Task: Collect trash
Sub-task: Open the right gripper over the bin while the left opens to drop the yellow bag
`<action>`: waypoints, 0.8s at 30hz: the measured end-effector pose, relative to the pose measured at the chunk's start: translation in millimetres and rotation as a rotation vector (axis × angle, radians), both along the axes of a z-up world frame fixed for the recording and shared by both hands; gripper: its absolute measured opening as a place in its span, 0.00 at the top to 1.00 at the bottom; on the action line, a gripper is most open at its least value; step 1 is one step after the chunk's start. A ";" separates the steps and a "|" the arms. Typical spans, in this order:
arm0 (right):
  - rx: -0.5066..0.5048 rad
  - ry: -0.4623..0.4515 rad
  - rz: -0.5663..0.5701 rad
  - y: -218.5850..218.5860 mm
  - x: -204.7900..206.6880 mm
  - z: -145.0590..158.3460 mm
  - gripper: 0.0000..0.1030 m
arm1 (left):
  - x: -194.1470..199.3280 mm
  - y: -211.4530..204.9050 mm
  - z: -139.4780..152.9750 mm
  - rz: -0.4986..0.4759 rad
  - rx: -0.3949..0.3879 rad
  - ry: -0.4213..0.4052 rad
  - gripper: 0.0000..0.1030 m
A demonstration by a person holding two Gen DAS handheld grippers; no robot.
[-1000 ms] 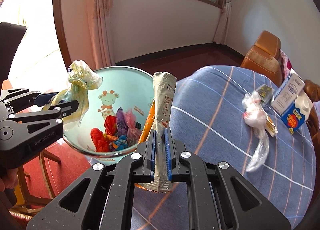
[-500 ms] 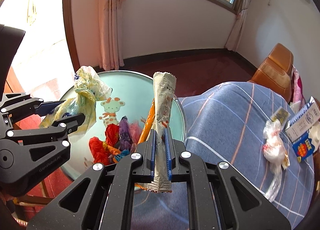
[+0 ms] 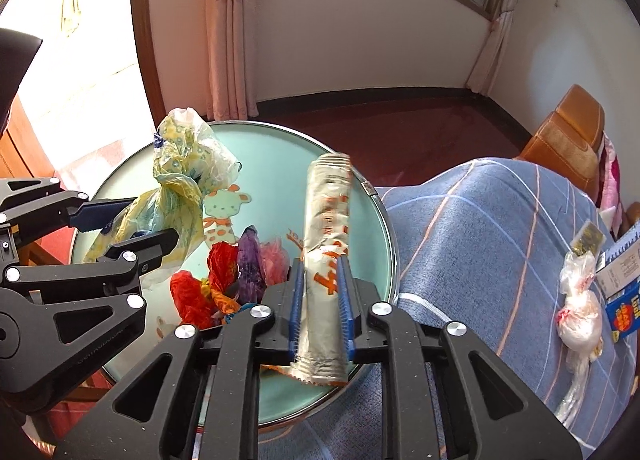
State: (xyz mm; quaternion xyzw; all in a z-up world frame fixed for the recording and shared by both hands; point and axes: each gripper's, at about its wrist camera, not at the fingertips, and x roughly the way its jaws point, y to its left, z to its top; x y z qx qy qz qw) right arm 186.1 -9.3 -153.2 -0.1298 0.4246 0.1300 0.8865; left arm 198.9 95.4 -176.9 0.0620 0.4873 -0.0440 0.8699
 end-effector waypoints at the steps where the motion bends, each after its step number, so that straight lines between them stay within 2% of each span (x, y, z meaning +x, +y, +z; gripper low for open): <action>1: 0.009 0.003 -0.002 -1.4 -0.2 0.6 0.79 | -0.1 0.2 0.3 0.001 -0.001 0.000 0.65; 9: 0.067 -0.004 -0.046 -17.0 -3.9 12.3 0.79 | -2.6 -1.0 4.3 -0.002 0.006 -0.002 0.64; 13: 0.079 -0.024 -0.078 -31.5 -17.9 22.4 0.79 | -2.7 -5.5 5.8 0.008 0.029 -0.013 0.43; 22: 0.115 -0.047 -0.174 -62.6 -50.5 31.4 0.75 | -20.3 -18.4 24.2 0.019 0.084 -0.072 0.19; 24: 0.123 -0.058 -0.189 -70.0 -56.9 34.7 0.70 | -24.8 -21.5 30.0 0.019 0.097 -0.090 0.16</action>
